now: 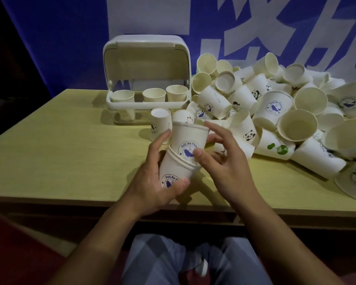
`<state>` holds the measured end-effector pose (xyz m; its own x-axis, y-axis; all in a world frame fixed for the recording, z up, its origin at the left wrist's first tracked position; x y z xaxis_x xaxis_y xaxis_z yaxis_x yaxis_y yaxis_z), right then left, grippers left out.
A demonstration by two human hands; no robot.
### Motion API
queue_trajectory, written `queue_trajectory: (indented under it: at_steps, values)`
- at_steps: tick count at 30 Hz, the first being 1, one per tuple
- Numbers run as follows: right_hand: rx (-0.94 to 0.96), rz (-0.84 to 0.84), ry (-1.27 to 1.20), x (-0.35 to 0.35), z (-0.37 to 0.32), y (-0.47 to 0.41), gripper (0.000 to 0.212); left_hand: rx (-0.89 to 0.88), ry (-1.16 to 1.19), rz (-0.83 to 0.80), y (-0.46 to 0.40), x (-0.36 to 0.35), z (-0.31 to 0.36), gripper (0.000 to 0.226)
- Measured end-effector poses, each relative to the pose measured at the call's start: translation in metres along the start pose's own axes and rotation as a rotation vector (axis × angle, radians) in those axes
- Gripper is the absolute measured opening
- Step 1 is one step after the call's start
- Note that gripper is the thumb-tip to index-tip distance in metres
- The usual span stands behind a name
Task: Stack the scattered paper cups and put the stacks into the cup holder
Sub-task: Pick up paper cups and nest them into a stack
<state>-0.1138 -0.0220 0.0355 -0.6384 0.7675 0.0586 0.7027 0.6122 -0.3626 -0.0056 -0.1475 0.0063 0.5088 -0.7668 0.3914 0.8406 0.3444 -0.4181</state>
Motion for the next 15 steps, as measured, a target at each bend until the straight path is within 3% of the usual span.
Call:
queue_trajectory:
  at_steps: [2, 5, 8, 11, 15]
  values:
    - [0.092, 0.002, 0.148, -0.007, -0.002, 0.002, 0.037, -0.008, -0.007, 0.029, -0.005, 0.007, -0.001, 0.098]
    - [0.172, -0.040, 0.363, -0.012, 0.003, 0.003, 0.035, -0.055, -0.013, 0.096, -0.013, 0.020, -0.005, 0.081]
    - [0.241, 0.002, 0.722, 0.002, 0.003, -0.011, 0.044, -0.050, 0.015, 0.180, -0.010, 0.031, -0.017, 0.069]
    - [0.175, -0.087, 1.076, 0.003, 0.003, -0.036, 0.068, -0.074, 0.063, 0.233, -0.005, 0.035, -0.019, 0.070]
    - [0.078, -0.189, 1.114, -0.011, 0.007, -0.064, 0.077, -0.062, 0.017, 0.170, -0.004, 0.031, -0.019, 0.072]
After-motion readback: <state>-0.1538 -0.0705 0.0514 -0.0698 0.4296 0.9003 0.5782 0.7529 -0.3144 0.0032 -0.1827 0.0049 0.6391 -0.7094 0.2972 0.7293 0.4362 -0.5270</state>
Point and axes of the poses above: each hand's wrist, its own y-axis away from the middle knuckle, its own x-axis out of the back of the hand, z = x × y, the point moved 7 cm from there along -y, towards the middle knuckle, and after that the axes turned 1 degree about -x, right-handed, at the moved point
